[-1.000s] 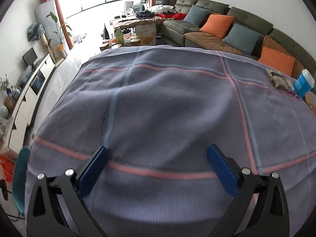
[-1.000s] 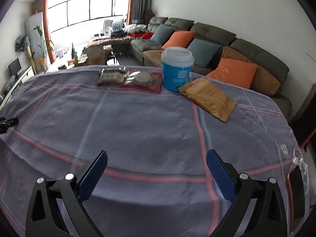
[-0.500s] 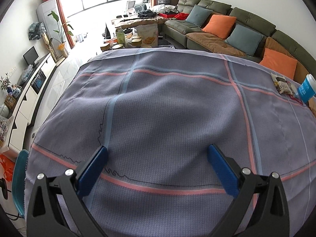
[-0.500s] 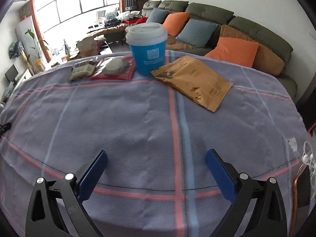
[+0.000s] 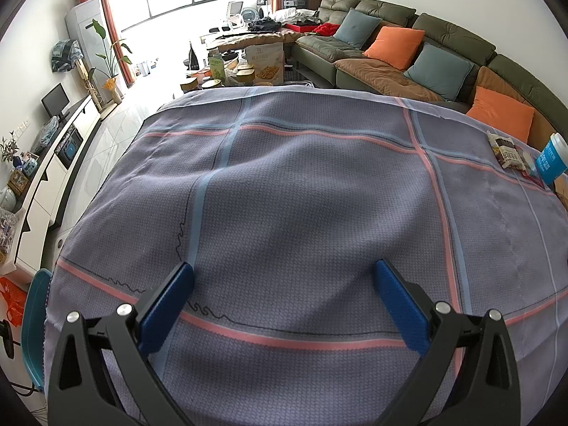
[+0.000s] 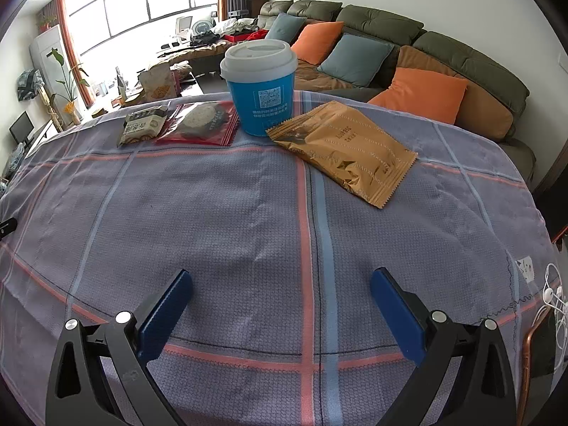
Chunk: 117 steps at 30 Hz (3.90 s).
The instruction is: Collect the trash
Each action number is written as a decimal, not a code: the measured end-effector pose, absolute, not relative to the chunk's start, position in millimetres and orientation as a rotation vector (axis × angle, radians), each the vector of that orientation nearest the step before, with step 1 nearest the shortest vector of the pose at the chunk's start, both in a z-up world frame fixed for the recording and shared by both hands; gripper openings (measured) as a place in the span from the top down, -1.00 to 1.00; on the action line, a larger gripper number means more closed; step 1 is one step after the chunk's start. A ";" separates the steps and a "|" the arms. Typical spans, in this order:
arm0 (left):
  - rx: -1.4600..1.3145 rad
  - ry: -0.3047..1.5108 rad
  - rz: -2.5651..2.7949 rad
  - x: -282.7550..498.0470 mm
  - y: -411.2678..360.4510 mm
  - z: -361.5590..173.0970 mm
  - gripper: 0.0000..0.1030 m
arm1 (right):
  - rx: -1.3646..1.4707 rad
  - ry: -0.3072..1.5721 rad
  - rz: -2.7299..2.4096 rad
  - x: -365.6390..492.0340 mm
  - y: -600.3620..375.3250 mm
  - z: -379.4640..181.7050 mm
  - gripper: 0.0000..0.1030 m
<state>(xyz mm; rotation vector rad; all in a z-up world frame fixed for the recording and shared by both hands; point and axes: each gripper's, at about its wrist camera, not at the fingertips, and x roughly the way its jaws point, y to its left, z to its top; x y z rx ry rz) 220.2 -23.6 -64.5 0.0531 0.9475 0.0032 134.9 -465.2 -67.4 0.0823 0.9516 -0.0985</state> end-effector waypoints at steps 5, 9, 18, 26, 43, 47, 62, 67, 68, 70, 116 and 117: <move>0.053 0.948 0.003 220.4 -23.7 -64.4 -0.95 | 0.082 0.951 -0.098 134.9 -465.2 -67.3 -0.93; 0.053 0.947 0.003 220.6 -23.6 -64.4 -0.95 | 0.082 0.951 -0.098 134.8 -465.2 -67.3 -0.93; 0.053 0.947 0.003 219.7 -23.5 -64.6 -0.95 | 0.083 0.951 -0.098 134.7 -465.0 -67.4 -0.93; 0.053 0.947 0.003 220.0 -23.7 -64.5 -0.95 | 0.086 0.950 -0.097 134.5 -465.5 -67.2 -0.93; 0.053 0.947 0.004 219.9 -24.2 -64.8 -0.95 | 0.088 0.951 -0.101 145.9 -480.6 -67.3 -0.93; 0.053 0.947 0.004 220.2 -24.4 -64.8 -0.95 | 0.084 0.951 -0.104 146.3 -478.1 -67.2 -0.93; 0.053 0.947 0.004 220.3 -24.3 -64.7 -0.95 | 0.088 0.951 -0.101 145.9 -479.7 -67.4 -0.93; 0.053 0.947 0.004 220.6 -24.3 -64.7 -0.95 | 0.088 0.951 -0.102 146.0 -479.4 -67.4 -0.93; 0.053 0.947 0.004 220.9 -24.3 -64.7 -0.95 | 0.088 0.951 -0.101 145.8 -479.9 -67.4 -0.93; 0.053 0.947 0.004 220.2 -24.3 -64.7 -0.95 | 0.088 0.951 -0.101 145.7 -480.5 -67.4 -0.93; 0.053 0.948 0.004 221.8 -24.4 -64.7 -0.95 | 0.088 0.951 -0.101 145.9 -479.3 -67.4 -0.93; 0.053 0.948 0.004 221.1 -24.4 -64.7 -0.95 | 0.088 0.951 -0.101 145.9 -479.2 -67.3 -0.93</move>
